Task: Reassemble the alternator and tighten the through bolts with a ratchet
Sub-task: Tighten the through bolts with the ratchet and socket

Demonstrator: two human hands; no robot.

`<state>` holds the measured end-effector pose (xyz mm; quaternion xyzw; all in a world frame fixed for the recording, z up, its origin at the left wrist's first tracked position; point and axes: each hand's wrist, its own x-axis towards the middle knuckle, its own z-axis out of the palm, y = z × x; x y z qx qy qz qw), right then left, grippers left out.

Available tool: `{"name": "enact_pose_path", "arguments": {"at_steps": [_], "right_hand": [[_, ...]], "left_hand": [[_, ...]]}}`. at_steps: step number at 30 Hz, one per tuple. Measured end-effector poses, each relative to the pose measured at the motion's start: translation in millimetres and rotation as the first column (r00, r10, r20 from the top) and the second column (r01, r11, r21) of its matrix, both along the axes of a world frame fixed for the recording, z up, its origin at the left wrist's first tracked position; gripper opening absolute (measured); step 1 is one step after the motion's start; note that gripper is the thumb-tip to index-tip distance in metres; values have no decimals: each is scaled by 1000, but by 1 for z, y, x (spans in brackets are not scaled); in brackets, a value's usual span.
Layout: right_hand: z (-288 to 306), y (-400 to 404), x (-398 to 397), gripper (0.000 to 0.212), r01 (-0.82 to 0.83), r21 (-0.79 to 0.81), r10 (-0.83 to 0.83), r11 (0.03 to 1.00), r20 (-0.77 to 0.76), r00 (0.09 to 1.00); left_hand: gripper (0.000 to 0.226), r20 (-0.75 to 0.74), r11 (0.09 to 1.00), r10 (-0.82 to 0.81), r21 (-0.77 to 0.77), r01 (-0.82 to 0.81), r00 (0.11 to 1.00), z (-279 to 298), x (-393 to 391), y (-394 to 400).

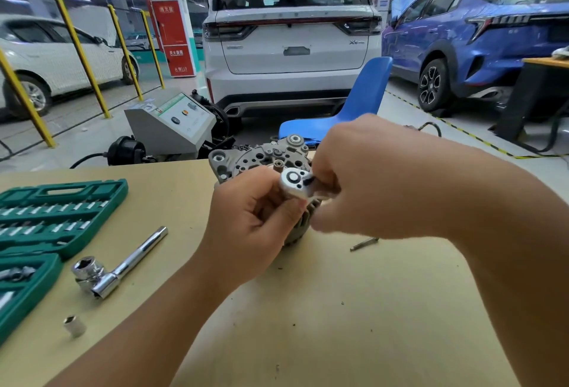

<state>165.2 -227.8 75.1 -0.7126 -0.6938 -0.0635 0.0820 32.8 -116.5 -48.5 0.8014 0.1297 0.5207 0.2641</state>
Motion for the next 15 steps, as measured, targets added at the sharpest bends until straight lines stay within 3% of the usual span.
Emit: {"name": "enact_pose_path", "arguments": {"at_steps": [3, 5, 7, 9, 13, 15], "right_hand": [[1, -2, 0, 36, -12, -115, 15, 993, 25, 1000], [1, 0, 6, 8, -7, -40, 7, 999, -10, 1000], [-3, 1, 10, 15, 27, 94, -25, 995, -23, 999], [-5, 5, 10, 7, 33, 151, -28, 988, -31, 999], [-2, 12, 7, 29, -14, -156, 20, 988, 34, 999], [1, 8, 9, 15, -20, -128, 18, 992, -13, 1000]], "left_hand": [[30, -7, 998, 5, 56, -5, 1000, -1, 0, 1], [37, -40, 998, -25, 54, 27, 999, 1, -2, 3], [34, -61, 998, -47, 49, 50, 997, 3, -5, 5], [26, -35, 998, -65, -12, 65, 997, 3, -6, 5], [3, -8, 982, -166, -94, 165, 986, 2, -8, 6], [3, -68, 970, -219, -122, 210, 973, 5, -12, 11]]}}
